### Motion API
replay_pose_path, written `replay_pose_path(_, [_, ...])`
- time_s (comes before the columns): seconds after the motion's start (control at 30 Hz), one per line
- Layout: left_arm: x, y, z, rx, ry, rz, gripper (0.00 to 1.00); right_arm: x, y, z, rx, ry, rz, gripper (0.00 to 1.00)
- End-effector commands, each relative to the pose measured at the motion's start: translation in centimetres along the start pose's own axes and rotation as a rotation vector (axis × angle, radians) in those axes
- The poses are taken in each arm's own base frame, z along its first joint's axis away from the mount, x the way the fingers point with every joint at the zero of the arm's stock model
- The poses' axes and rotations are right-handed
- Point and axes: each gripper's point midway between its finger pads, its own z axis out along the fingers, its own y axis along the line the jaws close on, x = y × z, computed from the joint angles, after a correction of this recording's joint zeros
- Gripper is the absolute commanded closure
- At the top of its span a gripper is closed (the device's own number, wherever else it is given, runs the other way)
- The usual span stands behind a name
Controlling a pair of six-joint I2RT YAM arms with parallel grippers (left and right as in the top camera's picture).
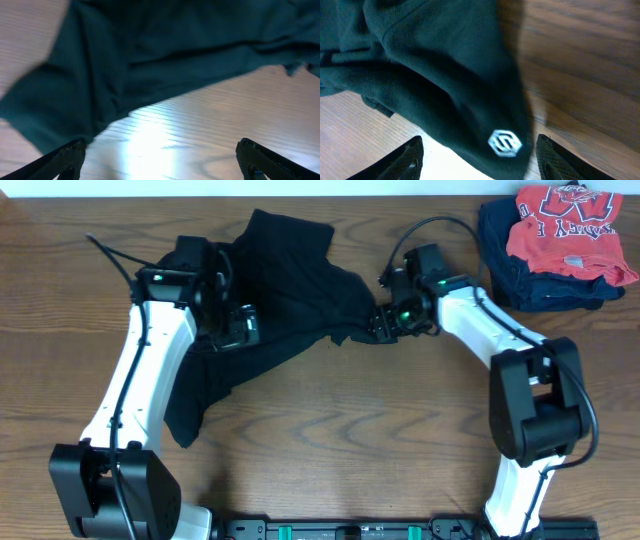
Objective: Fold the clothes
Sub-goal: 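Grasp the shirt's right corner with the right gripper, left holds other side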
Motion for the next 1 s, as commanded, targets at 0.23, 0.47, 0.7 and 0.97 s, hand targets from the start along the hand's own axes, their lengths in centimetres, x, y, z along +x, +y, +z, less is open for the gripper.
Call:
replay_pose_path(0.23, [0.6,2.5,2.1,-0.125,0.056,0.002,0.02,0.3,-0.6,2.1,0.142,0.017,0.008,0.53])
replay_pose_path(0.47, [1.7,4.2,4.7,-0.209,0.126,0.004,0.02,1.4,-0.2,3.7,0.144,0.060,-0.006,0.99])
replay_pose_path(0.7, [1.6,4.1,4.8,-0.208,0.121,0.004,0.02,1.4,-3.0,2.1,0.227,0.072,0.063,0.99])
replay_pose_path(0.97, [1.5,4.0,4.8,-0.199,0.120,0.022,0.02,1.8,-8.6,-2.1,0.225,0.119,0.196,0.99])
